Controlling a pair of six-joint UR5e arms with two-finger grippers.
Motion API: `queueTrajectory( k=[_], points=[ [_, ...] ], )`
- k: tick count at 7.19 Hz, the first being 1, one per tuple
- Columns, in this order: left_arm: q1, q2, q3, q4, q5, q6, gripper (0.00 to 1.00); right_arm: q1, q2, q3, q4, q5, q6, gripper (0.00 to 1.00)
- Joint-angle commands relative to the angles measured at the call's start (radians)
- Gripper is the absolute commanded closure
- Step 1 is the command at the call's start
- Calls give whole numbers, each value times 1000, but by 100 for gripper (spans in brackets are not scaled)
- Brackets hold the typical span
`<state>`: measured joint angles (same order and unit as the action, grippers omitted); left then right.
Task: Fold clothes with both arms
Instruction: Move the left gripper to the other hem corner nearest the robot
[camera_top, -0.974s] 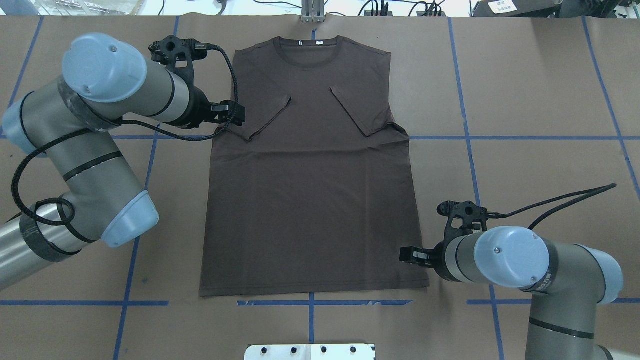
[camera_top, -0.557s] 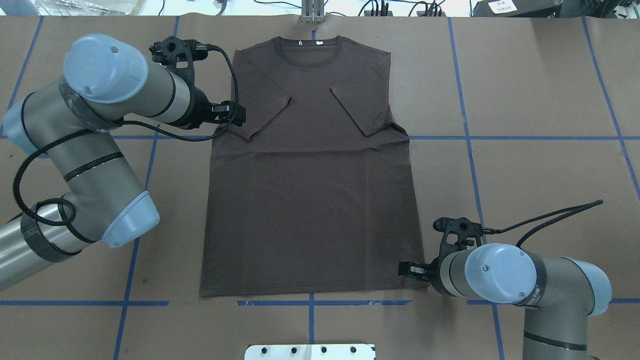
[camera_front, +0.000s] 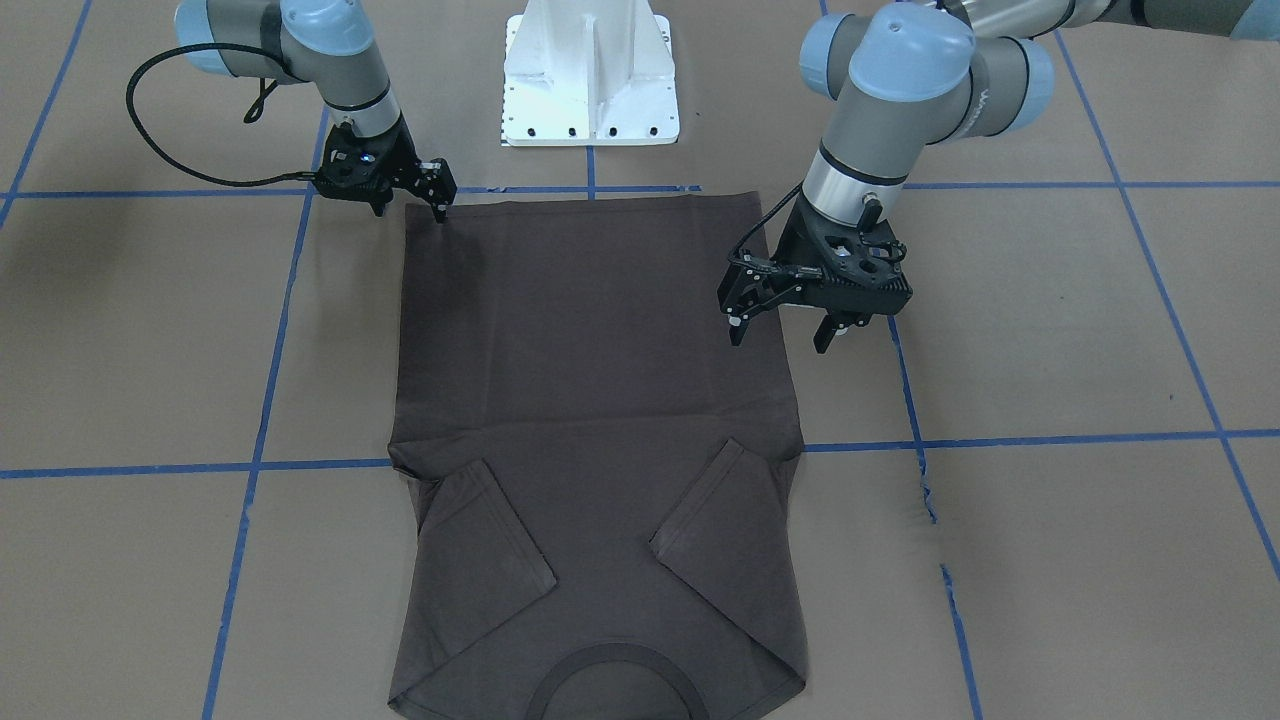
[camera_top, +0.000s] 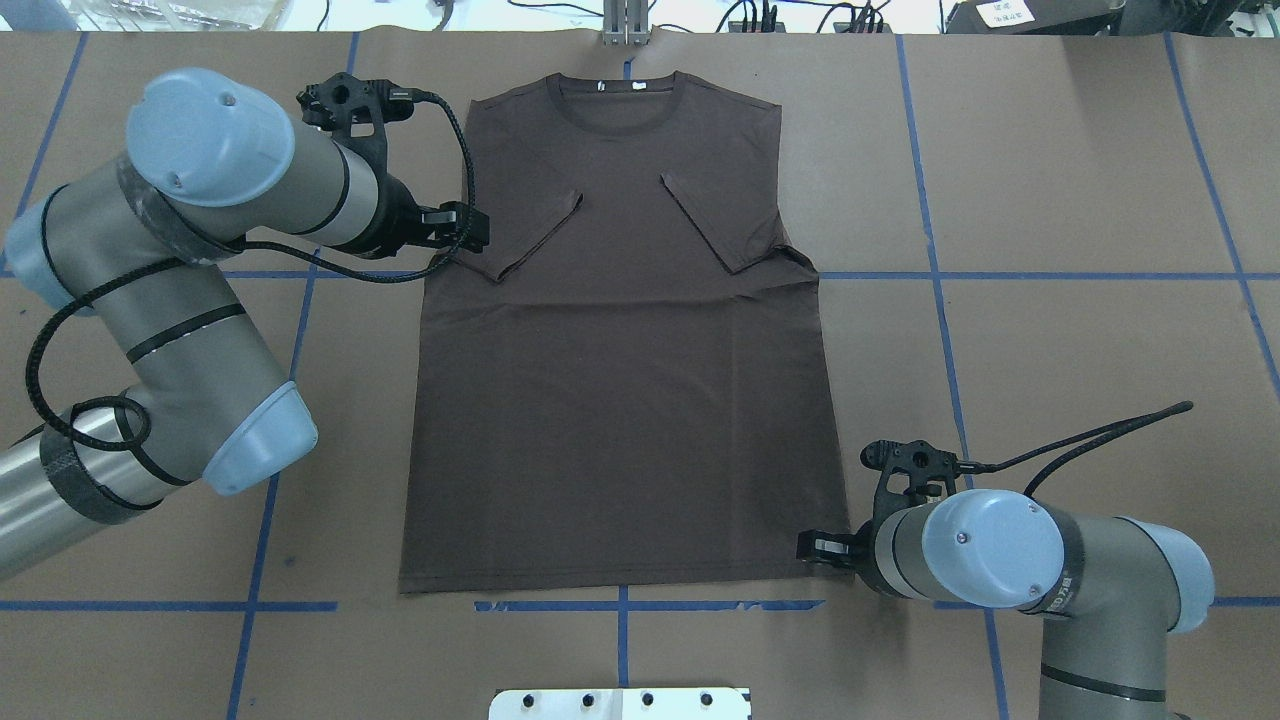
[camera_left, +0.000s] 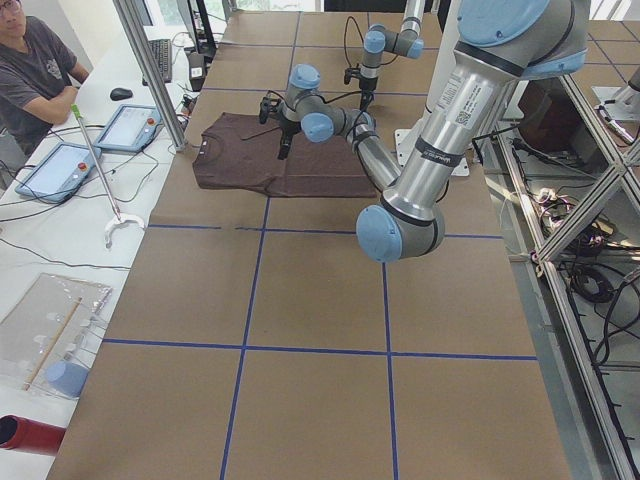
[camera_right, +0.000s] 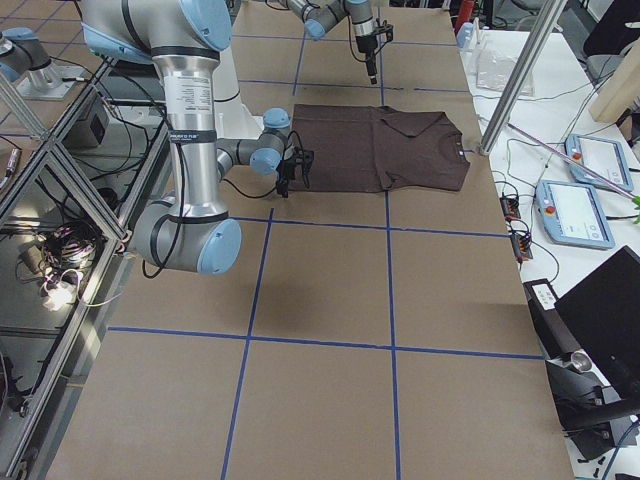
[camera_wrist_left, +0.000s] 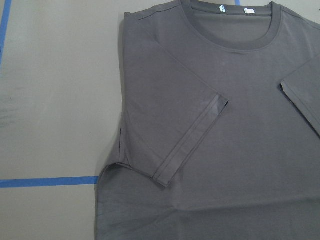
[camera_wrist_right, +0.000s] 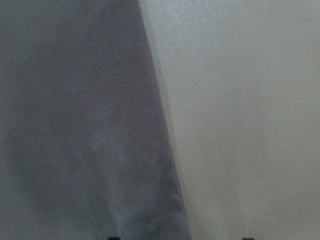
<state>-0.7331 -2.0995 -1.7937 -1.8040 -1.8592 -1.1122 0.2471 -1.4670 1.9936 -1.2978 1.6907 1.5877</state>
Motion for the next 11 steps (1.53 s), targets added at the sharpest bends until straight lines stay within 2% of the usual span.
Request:
queueTrajectory(
  k=[1,2,3,7,8,10,11],
  points=[
    [1,2,2,0,0,0,0,1,1,5,0,26,0,64],
    [0,-1,1,0,-2,0,0,3,1,20,0,32,-2,94],
    [0,1,4,0,-2,0,0,3,-3,24,0,43,-2,100],
    [4,12,8,-9,-5,-3,0,6,-10,51,0,32,-2,100],
    [18,54,-18,-9,-11,-27,0,9,-7,83,0,49,-3,100],
    [160,228,-180,-32,15,-330,0,21,2,94,0,53,-11,100],
    [251,284,-220,-38,119,-466,0,23,4,99,2,53,-11,100]
  ],
)
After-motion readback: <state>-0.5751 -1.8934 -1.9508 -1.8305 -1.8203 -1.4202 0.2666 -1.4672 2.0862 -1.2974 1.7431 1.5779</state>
